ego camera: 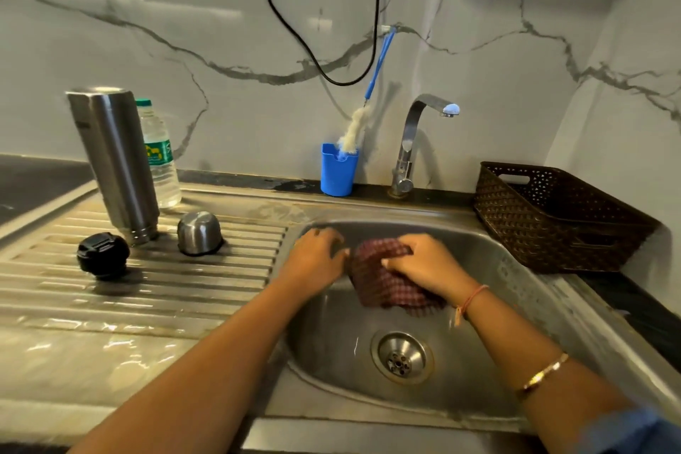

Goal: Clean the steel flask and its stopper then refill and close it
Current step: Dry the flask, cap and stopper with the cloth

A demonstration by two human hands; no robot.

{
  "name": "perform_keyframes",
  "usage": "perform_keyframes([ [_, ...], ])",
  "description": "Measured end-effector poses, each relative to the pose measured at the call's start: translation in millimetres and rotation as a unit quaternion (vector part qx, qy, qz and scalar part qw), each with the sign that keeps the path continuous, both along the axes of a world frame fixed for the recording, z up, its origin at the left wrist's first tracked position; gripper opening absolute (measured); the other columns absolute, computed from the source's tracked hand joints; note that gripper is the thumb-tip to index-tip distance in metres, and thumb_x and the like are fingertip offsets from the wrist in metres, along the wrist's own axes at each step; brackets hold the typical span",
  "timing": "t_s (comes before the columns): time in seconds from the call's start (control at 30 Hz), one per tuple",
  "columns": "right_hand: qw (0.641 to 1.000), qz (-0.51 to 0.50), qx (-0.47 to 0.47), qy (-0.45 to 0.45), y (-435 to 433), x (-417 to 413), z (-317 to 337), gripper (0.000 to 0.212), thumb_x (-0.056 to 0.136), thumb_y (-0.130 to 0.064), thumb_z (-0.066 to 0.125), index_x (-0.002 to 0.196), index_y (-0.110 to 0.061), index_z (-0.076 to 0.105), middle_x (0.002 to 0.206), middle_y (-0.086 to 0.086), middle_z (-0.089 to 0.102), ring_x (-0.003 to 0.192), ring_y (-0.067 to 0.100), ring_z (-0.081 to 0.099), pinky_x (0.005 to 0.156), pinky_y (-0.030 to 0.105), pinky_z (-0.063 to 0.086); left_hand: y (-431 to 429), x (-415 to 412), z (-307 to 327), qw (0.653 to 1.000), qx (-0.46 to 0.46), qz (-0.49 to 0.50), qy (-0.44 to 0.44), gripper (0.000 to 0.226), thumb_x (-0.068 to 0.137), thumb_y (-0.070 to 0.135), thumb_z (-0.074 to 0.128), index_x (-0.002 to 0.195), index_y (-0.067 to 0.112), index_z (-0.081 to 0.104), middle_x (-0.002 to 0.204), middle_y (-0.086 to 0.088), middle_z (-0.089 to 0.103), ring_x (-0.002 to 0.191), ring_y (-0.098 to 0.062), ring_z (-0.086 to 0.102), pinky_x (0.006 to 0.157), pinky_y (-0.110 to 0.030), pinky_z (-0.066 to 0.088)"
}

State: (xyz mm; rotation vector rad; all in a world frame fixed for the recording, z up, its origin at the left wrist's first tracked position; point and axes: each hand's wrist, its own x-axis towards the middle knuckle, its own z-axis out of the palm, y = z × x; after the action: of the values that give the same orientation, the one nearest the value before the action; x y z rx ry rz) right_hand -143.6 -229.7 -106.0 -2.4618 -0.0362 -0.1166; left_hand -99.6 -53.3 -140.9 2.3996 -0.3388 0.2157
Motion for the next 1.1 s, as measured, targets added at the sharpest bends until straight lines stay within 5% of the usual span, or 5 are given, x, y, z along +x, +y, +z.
perform_keyframes([
  [0.3, 0.999, 0.013, 0.020, 0.047, 9, 0, -15, 0.005, 0.083, -0.025, 0.069, 0.081, -0.021, 0.066, 0.083, -0.005, 0.068, 0.079, 0.010, 0.062, 0.068, 0.024, 0.047, 108, -4, 29, 0.996, -0.078, -0.012, -0.028, 0.035, 0.082, -0.003, 0.065, 0.081, 0.031, 0.056, 0.090, 0.012, 0.062, 0.076, -0.002, 0.062, 0.060, -0.009, 0.044],
  [0.57, 0.998, 0.003, 0.038, 0.047, 12, 4, -21, 0.003, 0.081, -0.022, 0.071, 0.083, -0.021, 0.069, 0.082, -0.003, 0.071, 0.079, 0.013, 0.066, 0.076, 0.031, 0.053, 237, -14, 51, 0.974, -0.134, 0.093, -0.159, 0.026, 0.077, 0.001, 0.075, 0.077, 0.025, 0.064, 0.068, 0.011, 0.069, 0.060, 0.007, 0.060, 0.059, -0.006, 0.046],
  [0.73, 0.995, -0.009, 0.097, 0.030, 22, 0, -20, 0.006, 0.079, -0.018, 0.073, 0.085, -0.020, 0.071, 0.080, -0.002, 0.073, 0.078, 0.016, 0.068, 0.073, 0.033, 0.053, 290, 3, 43, 0.933, -0.204, 0.217, -0.203, 0.044, 0.068, 0.023, 0.084, 0.094, 0.037, 0.051, 0.103, -0.008, 0.061, 0.087, -0.010, 0.058, 0.079, -0.030, 0.053],
  [0.87, 0.992, -0.013, 0.122, 0.018, 31, -6, -18, 0.006, 0.079, -0.015, 0.073, 0.084, -0.017, 0.071, 0.079, 0.001, 0.073, 0.077, 0.018, 0.068, 0.071, 0.032, 0.053, 292, 20, 41, 0.942, -0.236, 0.215, -0.099, 0.089, 0.065, 0.026, 0.084, 0.138, 0.015, 0.033, 0.138, -0.015, 0.044, 0.123, -0.028, 0.047, 0.098, -0.036, 0.043],
  [1.1, 0.986, -0.028, 0.163, 0.007, 36, -15, -17, 0.007, 0.081, -0.014, 0.071, 0.085, -0.019, 0.068, 0.081, 0.001, 0.071, 0.076, 0.017, 0.067, 0.061, 0.025, 0.048, 276, 42, 45, 0.936, -0.283, 0.208, -0.018, 0.124, 0.055, 0.036, 0.087, 0.149, 0.028, 0.007, 0.149, -0.014, 0.035, 0.134, -0.034, 0.038, 0.109, -0.055, 0.033],
])
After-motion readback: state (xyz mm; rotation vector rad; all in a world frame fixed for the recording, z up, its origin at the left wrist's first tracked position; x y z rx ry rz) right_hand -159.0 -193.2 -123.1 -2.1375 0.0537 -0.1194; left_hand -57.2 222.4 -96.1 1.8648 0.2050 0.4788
